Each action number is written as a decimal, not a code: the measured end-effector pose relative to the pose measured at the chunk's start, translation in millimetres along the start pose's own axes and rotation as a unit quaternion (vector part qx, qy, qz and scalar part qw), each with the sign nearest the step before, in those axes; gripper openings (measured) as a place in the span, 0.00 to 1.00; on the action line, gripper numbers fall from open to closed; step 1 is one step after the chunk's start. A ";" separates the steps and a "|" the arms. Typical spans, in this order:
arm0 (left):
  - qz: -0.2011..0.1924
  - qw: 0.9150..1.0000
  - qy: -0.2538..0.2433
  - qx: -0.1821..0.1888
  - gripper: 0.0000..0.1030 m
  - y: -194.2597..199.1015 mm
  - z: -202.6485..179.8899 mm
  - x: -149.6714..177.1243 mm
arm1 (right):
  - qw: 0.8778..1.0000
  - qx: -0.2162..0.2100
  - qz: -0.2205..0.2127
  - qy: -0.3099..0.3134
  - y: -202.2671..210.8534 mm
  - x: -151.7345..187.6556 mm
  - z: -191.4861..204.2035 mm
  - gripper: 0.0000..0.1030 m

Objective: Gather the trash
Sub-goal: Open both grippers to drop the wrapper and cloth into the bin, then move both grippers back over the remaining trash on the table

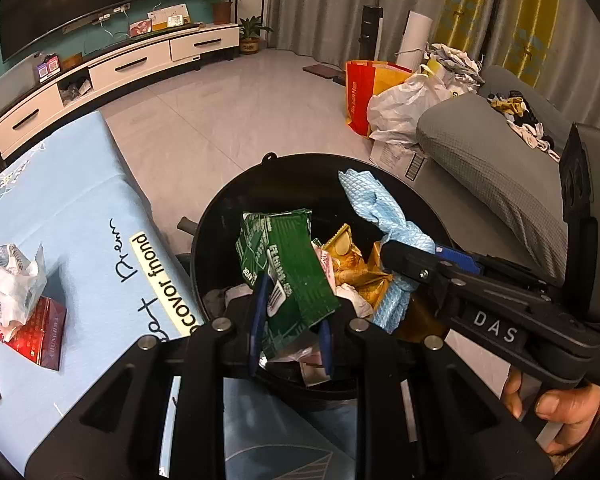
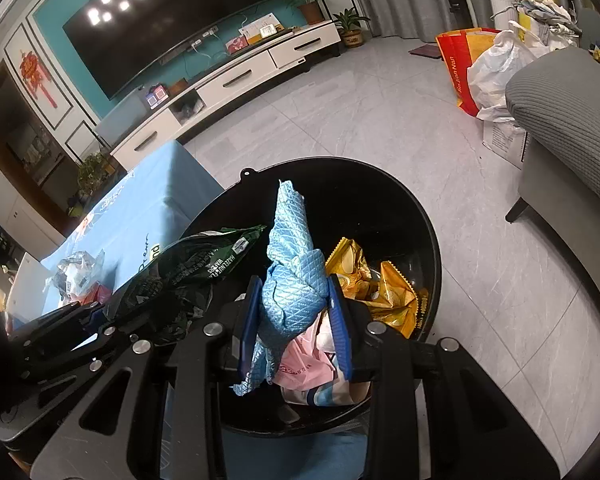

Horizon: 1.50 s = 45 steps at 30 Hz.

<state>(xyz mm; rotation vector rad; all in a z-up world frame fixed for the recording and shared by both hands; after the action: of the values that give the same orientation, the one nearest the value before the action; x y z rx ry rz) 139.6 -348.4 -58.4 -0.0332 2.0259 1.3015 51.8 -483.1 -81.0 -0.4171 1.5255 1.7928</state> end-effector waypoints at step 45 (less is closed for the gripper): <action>-0.018 0.999 0.030 0.015 0.96 54.5 11.0 28.6 | 0.999 -0.020 -0.027 -0.035 49.7 11.4 7.3 0.75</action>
<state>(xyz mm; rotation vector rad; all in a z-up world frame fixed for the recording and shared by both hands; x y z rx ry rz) 103.6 -303.1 -34.8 -0.0946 2.0857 1.2601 10.5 -473.9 -51.5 -0.4068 1.4194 1.7796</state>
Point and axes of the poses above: each gripper's, at about its wrist camera, not at the fingertips, and y roughly against the way its jaws point, z to its left, x to its underside, the point moved 2 cm from there along -y, roughly the way its jaws point, and after that the axes turned 14 degrees about y, right-handed, at the moved point
